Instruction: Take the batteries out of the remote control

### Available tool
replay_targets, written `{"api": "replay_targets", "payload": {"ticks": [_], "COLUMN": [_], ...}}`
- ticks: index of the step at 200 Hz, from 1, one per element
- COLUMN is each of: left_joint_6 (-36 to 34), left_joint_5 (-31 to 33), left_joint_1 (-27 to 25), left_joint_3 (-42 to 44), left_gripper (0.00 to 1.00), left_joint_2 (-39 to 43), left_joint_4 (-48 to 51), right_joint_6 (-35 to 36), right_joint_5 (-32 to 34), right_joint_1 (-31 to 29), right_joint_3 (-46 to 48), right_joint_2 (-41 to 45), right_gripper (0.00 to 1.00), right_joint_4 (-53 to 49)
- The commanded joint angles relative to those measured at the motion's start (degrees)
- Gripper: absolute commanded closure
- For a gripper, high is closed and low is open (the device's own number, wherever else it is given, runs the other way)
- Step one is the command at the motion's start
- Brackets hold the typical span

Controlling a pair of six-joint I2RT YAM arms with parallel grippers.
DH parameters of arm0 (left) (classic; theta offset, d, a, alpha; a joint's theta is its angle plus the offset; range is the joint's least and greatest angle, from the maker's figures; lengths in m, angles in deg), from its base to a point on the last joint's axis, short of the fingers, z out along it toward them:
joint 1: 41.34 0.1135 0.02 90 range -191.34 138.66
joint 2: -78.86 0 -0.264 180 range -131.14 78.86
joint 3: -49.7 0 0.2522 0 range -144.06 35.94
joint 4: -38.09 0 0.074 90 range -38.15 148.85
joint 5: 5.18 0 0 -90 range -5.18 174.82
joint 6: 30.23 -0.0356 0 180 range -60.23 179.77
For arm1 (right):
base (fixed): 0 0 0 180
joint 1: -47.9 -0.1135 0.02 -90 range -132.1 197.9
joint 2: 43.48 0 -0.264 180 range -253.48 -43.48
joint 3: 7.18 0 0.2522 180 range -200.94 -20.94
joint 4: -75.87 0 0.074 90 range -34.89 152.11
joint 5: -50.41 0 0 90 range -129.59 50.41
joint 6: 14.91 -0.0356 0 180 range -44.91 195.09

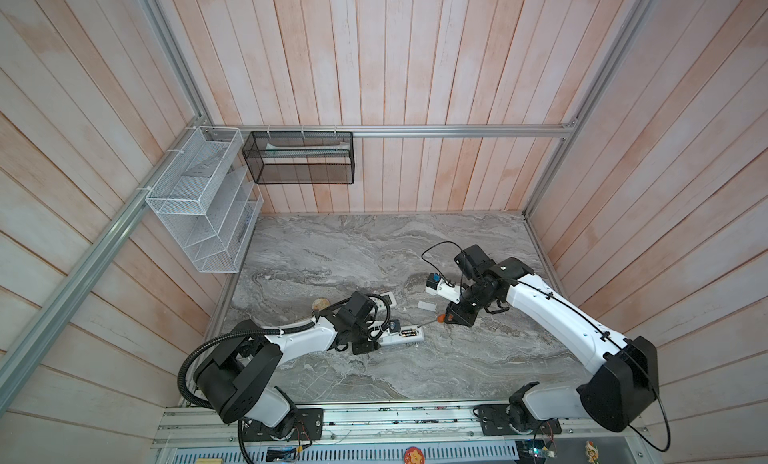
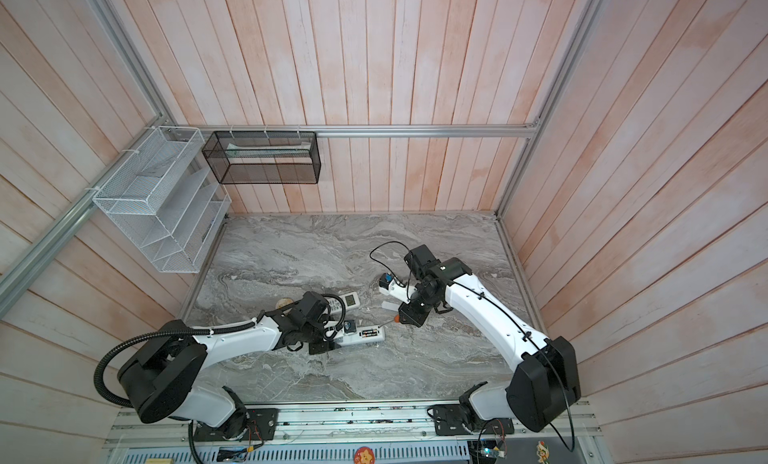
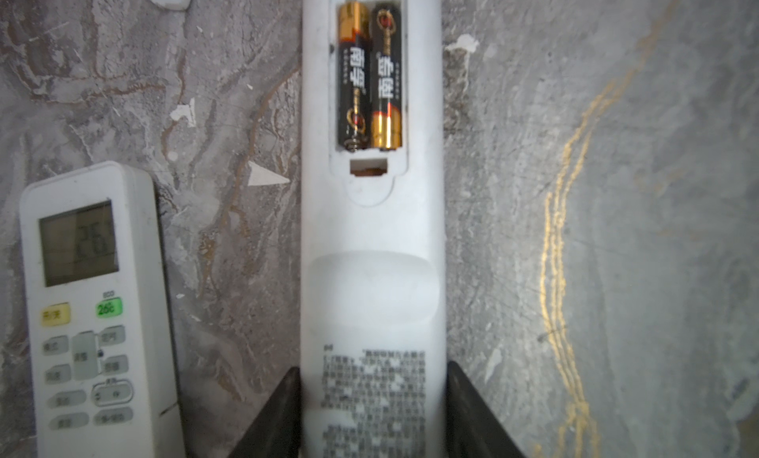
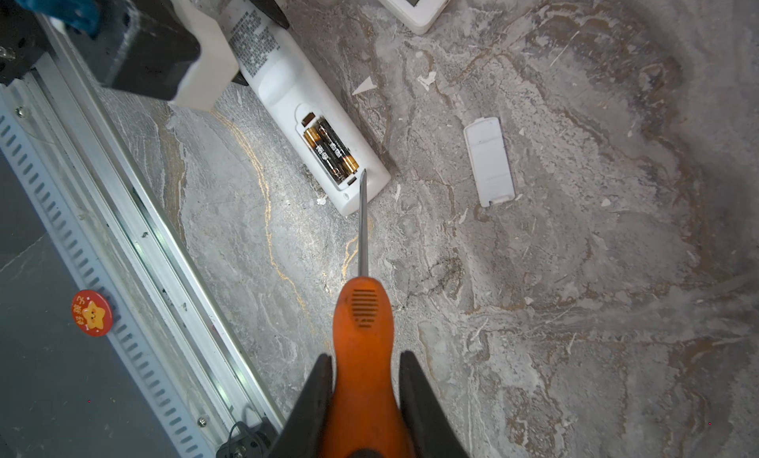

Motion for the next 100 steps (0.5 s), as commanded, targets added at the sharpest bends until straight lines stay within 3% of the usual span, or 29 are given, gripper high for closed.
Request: {"api": "replay_targets", "payload": {"ticks": [1,100], "left_joint_6": [-0.94,-0.99], "left_joint_5": [3.13,3.37], "left_joint_1": [-0.54,-0.57], "left_joint_3": [3.33,2.64], "left_gripper": [0.76,0.76], "left_joint_2": [-3.01,-4.1], "left_joint_4": [6.41,7.0], "right_joint_6": [-3.8,-10.03], "right_joint_5": [-0.77,5.58], "right_joint_1": [-1.19,-2.81], "right_joint_3": [-3.32,-8.4], "right_joint_2": [-1.4,-5.37], "right_gripper": [1.0,1.0], "right_joint_4": [-2.75,-6.8]}}
